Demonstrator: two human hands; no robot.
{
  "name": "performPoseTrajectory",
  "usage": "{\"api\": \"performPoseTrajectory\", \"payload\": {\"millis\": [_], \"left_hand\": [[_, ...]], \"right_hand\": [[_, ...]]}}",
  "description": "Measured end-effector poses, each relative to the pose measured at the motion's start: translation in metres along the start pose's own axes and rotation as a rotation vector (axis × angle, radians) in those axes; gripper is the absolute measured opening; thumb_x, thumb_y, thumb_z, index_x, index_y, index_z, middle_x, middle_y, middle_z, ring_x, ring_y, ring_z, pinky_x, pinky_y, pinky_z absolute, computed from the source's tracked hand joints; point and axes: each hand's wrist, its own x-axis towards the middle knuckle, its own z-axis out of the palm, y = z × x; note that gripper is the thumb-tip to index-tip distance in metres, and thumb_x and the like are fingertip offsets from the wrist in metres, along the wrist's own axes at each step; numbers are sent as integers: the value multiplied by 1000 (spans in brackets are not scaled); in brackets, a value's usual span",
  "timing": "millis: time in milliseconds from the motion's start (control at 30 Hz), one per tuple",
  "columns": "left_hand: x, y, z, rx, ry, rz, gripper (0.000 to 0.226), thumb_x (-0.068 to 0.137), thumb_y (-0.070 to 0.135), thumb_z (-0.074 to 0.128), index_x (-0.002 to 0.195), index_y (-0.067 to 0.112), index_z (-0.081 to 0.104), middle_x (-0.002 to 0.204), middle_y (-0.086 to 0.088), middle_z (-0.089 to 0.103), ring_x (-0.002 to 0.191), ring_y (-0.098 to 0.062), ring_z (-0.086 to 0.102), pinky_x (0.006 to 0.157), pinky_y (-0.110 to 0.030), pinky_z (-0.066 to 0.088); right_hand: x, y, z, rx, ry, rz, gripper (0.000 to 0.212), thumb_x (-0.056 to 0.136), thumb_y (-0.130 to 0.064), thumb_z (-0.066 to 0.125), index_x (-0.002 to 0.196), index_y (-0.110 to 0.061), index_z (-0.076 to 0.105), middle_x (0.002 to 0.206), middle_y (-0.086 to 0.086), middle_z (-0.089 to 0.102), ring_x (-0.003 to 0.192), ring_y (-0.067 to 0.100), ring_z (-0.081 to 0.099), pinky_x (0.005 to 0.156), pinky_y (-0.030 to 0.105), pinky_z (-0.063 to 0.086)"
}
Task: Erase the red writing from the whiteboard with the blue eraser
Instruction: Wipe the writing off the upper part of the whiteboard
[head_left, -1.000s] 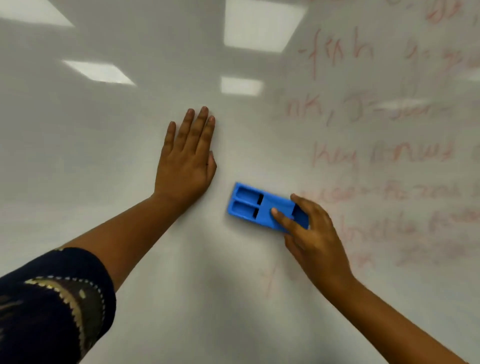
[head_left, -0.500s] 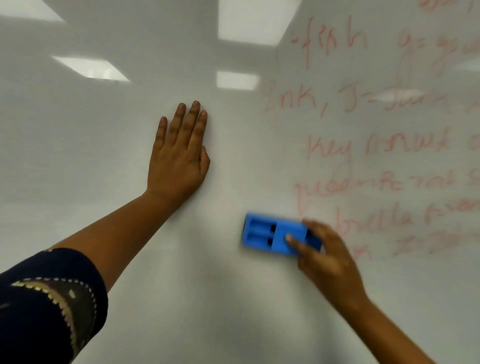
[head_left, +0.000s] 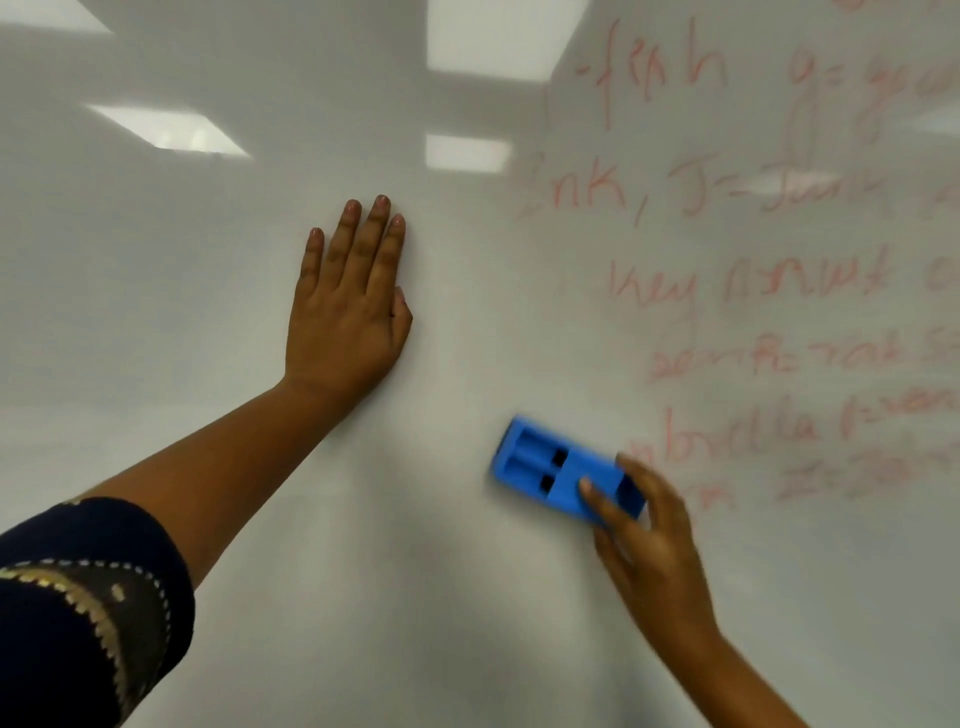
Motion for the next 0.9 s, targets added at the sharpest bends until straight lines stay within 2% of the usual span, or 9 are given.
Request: {"api": "performPoseTrajectory", "payload": {"millis": [67, 100, 200, 267, 367, 467, 667, 833, 900], "left_hand": [[0, 1, 0, -3, 10, 0, 55, 93, 23, 26, 145, 5, 23, 153, -13, 22, 142, -28, 15, 115, -34, -2], [1, 1, 0, -4, 11, -1, 55, 93, 23, 26, 145, 5, 24, 153, -13, 22, 142, -28, 15, 115, -35, -2], [1, -1, -2, 2, 10, -6, 56, 93, 23, 26, 145, 5, 23, 153, -13, 23, 142, -28, 15, 115, -37, 1], [0, 1, -1, -6, 5, -3, 56, 92, 23, 26, 145, 5, 23, 153, -13, 23, 142, -28, 15, 115, -40, 3], [0, 1, 0, 0, 13, 2, 56, 93, 24, 26, 145, 5, 24, 153, -13, 23, 142, -28, 16, 115, -41, 5], [1, 0, 0, 2, 4, 2, 56, 93, 24, 26, 145, 5, 23, 153, -13, 23, 142, -28, 15, 115, -39, 3], [0, 0, -1, -15, 7, 0, 56, 92, 24, 26, 145, 5, 24, 153, -14, 23, 142, -28, 15, 115, -38, 2], [-1, 0, 0, -16, 17, 10, 55, 93, 22, 29, 145, 4, 25, 152, -15, 24, 141, -29, 16, 115, -42, 6], [-1, 1, 0, -15, 20, 9, 55, 92, 22, 29, 145, 4, 25, 152, -15, 24, 141, -29, 16, 115, -41, 6]], "right_hand": [[-52, 6, 15, 33, -147, 82, 41, 68, -62, 60, 109, -57, 54, 120, -42, 42, 114, -22, 35, 85, -10, 23], [-73, 9, 18, 60, -215, 115, 47, 62, -66, 60, 108, -61, 50, 118, -47, 39, 114, -24, 32, 82, -12, 21], [-89, 26, 14, 84, -328, -3, 76, 67, -80, 42, 133, -43, 36, 140, -36, 21, 118, -31, 7, 90, -12, 10], [-73, 35, 5, 71, -311, -18, 61, 78, -70, 47, 127, -34, 51, 138, -31, 35, 119, -27, 18, 97, -5, 17], [-18, 41, -22, -12, -55, -96, 28, 91, -27, 56, 119, -28, 58, 130, 7, 47, 125, 16, 39, 103, 22, 32], [50, 55, -47, -75, 38, -87, 69, 68, 7, 75, 125, -27, 53, 129, 24, 48, 118, 37, 45, 98, 38, 36], [113, 54, -67, -30, 179, -19, 62, 80, -1, 67, 134, -22, 43, 138, 20, 40, 124, 37, 41, 99, 39, 35], [49, 43, -36, -44, 128, -79, 63, 75, 2, 69, 128, -24, 51, 133, 23, 45, 119, 40, 45, 99, 40, 35], [16, 38, -21, 47, 71, -75, 45, 83, -17, 64, 124, -35, 55, 134, 4, 49, 120, 28, 48, 102, 27, 35]]}}
